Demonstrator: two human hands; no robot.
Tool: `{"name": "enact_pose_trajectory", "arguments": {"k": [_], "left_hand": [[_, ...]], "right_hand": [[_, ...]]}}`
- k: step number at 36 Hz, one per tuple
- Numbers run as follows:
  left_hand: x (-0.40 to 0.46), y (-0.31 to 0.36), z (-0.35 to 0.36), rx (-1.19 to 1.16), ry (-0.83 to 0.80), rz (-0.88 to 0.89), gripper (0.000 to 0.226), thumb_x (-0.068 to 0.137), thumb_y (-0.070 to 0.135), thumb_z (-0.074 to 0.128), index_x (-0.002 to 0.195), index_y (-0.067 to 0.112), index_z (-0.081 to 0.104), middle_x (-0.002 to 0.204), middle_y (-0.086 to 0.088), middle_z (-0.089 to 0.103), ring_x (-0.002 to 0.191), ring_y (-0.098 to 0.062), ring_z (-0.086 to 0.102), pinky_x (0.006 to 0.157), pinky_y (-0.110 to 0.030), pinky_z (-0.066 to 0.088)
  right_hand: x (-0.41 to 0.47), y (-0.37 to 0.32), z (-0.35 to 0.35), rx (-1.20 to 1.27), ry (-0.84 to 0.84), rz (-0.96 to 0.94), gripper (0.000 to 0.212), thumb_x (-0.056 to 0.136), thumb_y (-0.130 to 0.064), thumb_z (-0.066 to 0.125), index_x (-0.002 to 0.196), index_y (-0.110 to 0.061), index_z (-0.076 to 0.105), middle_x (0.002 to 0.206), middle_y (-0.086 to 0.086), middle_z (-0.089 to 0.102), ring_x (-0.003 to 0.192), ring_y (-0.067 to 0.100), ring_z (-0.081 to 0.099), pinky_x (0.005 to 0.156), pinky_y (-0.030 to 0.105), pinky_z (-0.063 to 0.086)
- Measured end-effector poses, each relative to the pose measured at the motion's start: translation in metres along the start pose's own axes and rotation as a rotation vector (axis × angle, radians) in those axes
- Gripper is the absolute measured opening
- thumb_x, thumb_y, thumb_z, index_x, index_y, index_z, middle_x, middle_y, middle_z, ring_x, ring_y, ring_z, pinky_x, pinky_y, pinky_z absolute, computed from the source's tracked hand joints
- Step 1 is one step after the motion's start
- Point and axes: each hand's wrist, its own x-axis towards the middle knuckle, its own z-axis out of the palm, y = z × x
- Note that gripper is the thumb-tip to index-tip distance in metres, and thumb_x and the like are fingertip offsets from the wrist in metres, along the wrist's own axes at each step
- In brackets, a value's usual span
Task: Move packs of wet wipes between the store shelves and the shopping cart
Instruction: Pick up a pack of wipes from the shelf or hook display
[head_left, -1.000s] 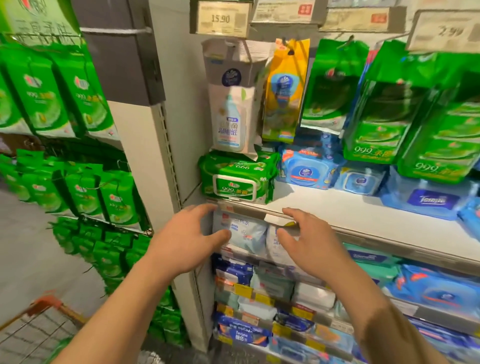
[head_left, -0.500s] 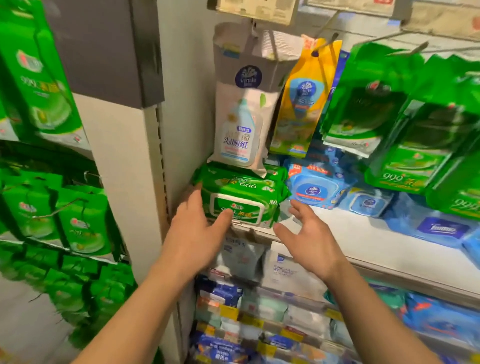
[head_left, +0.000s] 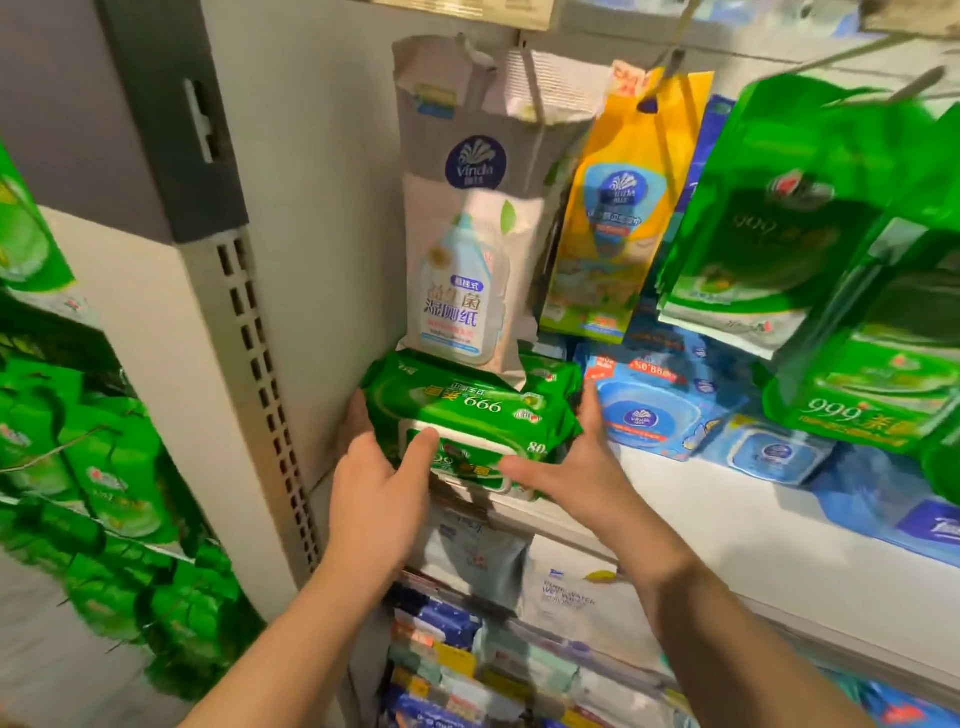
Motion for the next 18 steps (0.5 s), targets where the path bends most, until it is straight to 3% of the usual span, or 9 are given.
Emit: {"name": "enact_pose_trajectory", "arguments": {"k": [1, 3, 6, 8, 11, 13, 15, 18], "left_hand": [[0.000, 0.002, 0.001, -0.013, 0.011, -0.010, 0.019, 0.097, 0.041, 0.061, 0.088, 0.024, 0.058, 0.084, 0.002, 0.062, 0.076, -0.001, 0.053, 0.060, -0.024, 0.037], [-0.001, 0.007, 0.004, -0.037, 0.042, -0.050, 0.029, 0.097, 0.039, 0.062, 0.076, 0.022, 0.052, 0.078, 0.000, 0.057, 0.071, -0.004, 0.051, 0.061, -0.034, 0.036], [-0.001, 0.012, 0.008, -0.108, 0.091, -0.147, 0.042, 0.097, 0.038, 0.063, 0.068, 0.012, 0.049, 0.070, -0.001, 0.048, 0.065, -0.012, 0.046, 0.061, -0.032, 0.037], [0.000, 0.014, 0.009, -0.122, 0.102, -0.182, 0.043, 0.097, 0.041, 0.061, 0.069, 0.011, 0.050, 0.071, 0.000, 0.048, 0.067, -0.015, 0.046, 0.065, -0.039, 0.033], [0.004, 0.016, 0.012, -0.156, 0.118, -0.180, 0.041, 0.098, 0.042, 0.060, 0.069, 0.014, 0.051, 0.071, -0.001, 0.047, 0.066, -0.009, 0.044, 0.067, -0.034, 0.026], [0.003, 0.018, 0.015, -0.170, 0.119, -0.171, 0.037, 0.098, 0.042, 0.059, 0.071, 0.018, 0.053, 0.073, -0.001, 0.046, 0.068, -0.007, 0.044, 0.066, -0.033, 0.024], [0.000, 0.018, 0.020, -0.163, 0.114, -0.148, 0.037, 0.097, 0.043, 0.060, 0.072, 0.017, 0.052, 0.074, 0.000, 0.043, 0.069, -0.011, 0.043, 0.069, -0.033, 0.027], [-0.002, 0.021, 0.025, -0.165, 0.117, -0.125, 0.039, 0.096, 0.040, 0.063, 0.070, 0.014, 0.048, 0.073, 0.002, 0.040, 0.067, -0.010, 0.041, 0.071, -0.035, 0.031]], "right_hand": [[0.003, 0.002, 0.000, -0.012, -0.013, -0.012, 0.140, 0.065, -0.022, 0.096, 0.161, -0.031, -0.007, 0.160, -0.011, 0.027, 0.133, 0.002, 0.041, 0.099, 0.009, 0.041], [0.007, 0.005, -0.001, -0.094, -0.009, -0.066, 0.137, 0.062, -0.028, 0.097, 0.161, -0.026, 0.003, 0.158, -0.011, 0.024, 0.138, -0.002, 0.027, 0.102, 0.001, 0.027], [0.013, 0.007, -0.003, -0.137, -0.002, -0.095, 0.135, 0.058, -0.033, 0.098, 0.159, -0.025, 0.008, 0.150, -0.013, 0.018, 0.133, -0.010, 0.016, 0.102, -0.005, 0.014], [0.017, 0.009, -0.004, -0.105, -0.023, -0.075, 0.141, 0.056, -0.030, 0.099, 0.159, -0.027, 0.003, 0.150, -0.014, 0.015, 0.134, -0.007, 0.019, 0.108, 0.003, 0.022], [0.018, 0.009, -0.003, -0.017, -0.065, -0.071, 0.142, 0.059, -0.014, 0.098, 0.158, -0.023, -0.004, 0.148, -0.009, 0.027, 0.111, -0.017, 0.039, 0.082, -0.010, 0.032], [0.015, 0.008, -0.002, 0.023, -0.064, -0.073, 0.136, 0.062, -0.007, 0.095, 0.158, -0.018, -0.002, 0.140, -0.009, 0.039, 0.102, -0.013, 0.047, 0.072, -0.011, 0.033], [0.012, 0.006, 0.001, 0.041, -0.055, -0.082, 0.131, 0.064, -0.007, 0.094, 0.156, -0.020, 0.002, 0.138, -0.008, 0.045, 0.108, -0.003, 0.050, 0.073, -0.009, 0.035], [0.009, 0.011, 0.005, 0.062, -0.004, -0.121, 0.132, 0.059, -0.016, 0.097, 0.152, -0.031, 0.005, 0.145, -0.006, 0.044, 0.125, 0.002, 0.050, 0.090, -0.002, 0.040]]}}
